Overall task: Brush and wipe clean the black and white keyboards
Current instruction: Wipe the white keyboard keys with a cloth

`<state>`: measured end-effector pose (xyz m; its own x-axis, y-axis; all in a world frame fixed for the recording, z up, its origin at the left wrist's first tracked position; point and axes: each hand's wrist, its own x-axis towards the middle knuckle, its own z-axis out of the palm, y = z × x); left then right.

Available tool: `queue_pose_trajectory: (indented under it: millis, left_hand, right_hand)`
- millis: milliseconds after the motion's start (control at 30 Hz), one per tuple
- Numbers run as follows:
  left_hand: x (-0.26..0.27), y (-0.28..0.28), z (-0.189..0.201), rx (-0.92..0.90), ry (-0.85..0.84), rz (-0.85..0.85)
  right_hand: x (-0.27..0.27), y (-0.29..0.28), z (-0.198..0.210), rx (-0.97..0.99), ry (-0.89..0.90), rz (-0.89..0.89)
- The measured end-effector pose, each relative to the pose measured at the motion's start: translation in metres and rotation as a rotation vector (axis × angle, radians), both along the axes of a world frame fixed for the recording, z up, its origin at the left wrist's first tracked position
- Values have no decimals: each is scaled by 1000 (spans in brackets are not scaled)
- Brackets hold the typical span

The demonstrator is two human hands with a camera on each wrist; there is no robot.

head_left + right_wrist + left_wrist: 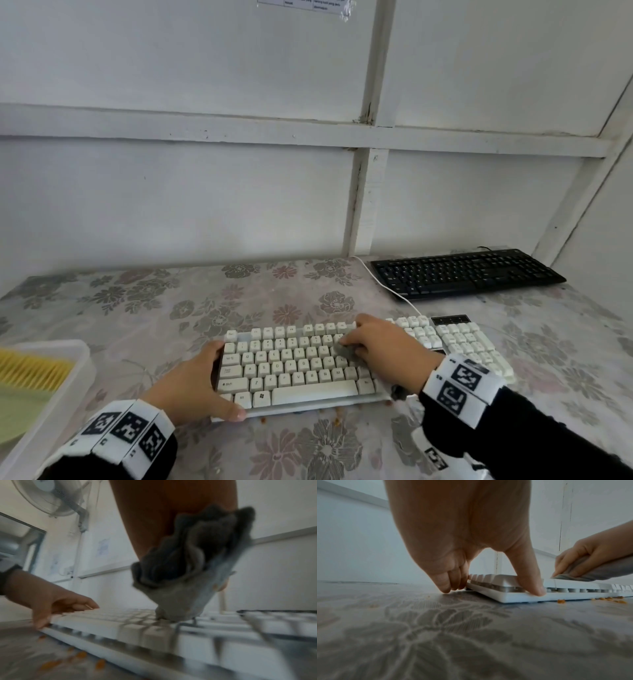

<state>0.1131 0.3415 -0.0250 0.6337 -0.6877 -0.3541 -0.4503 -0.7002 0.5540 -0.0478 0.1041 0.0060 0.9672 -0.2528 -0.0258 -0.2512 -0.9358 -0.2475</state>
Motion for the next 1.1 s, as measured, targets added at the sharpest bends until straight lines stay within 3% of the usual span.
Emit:
queue_pose_trajectory:
  millis: [167, 367, 567, 667, 967, 1100]
  left_hand:
    - [-2, -1, 2, -5, 0, 1]
    - [-3, -1, 2, -10, 6, 26]
    - [-4, -1, 2, 1, 3, 30]
    - [-2, -1, 1, -2, 8, 25]
    - [-1, -2, -2, -5, -3, 17]
    - [0, 0, -3, -23, 9, 11]
  right_hand:
    - [-30, -33, 2, -37, 27, -84]
    - [-29, -57, 10, -79, 135, -189]
    - [12, -5, 16, 83, -5, 42]
    - [25, 12, 0, 48, -5, 127]
    - [-34, -50, -5, -53, 13, -119]
    - [-31, -56, 6, -83, 58, -130]
